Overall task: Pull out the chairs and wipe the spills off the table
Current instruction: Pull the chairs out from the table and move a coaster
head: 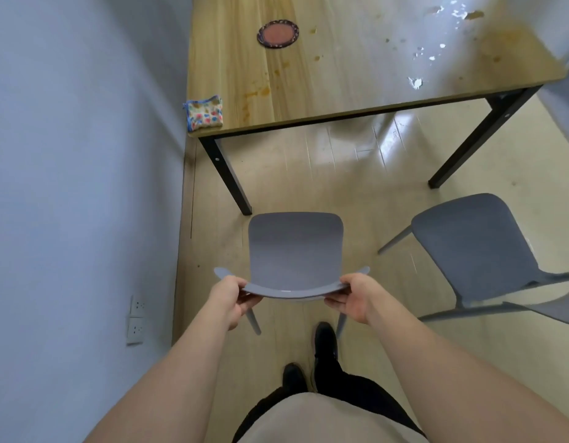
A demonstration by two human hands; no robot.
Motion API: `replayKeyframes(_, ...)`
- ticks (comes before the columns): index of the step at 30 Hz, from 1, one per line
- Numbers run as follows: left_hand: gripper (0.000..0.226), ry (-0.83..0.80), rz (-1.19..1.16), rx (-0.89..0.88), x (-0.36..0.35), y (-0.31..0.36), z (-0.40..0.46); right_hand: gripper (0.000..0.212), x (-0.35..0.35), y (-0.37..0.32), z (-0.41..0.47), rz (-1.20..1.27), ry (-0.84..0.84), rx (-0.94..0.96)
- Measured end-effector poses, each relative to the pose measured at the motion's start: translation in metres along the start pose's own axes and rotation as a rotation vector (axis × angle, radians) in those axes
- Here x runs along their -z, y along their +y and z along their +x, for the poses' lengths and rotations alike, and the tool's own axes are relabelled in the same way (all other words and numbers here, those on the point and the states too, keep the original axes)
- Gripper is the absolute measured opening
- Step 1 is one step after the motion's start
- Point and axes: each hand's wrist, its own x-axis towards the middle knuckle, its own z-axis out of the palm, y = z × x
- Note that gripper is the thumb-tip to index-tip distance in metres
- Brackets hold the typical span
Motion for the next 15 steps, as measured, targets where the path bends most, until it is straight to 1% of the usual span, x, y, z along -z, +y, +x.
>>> replayKeyframes(5, 0.013, -0.013, 0.046, -0.034, -0.019, 0.032, 0.002, 0.035, -0.004, -0.037, 0.012, -0.029, -0.013, 0.013)
replayKeyframes(9, 0.022, -0.069, 0.039, -0.015, -0.032, 0.056, 0.010, 0.034, -0.008, -0.067, 0.020, -0.080, -0.047, 0.015)
replayKeyframes(15, 0.011, -0.121, 0.064, 0.001, -0.065, 0.110, 0.035, 0.029, -0.025, -0.128, 0.038, -0.102, -0.079, 0.027)
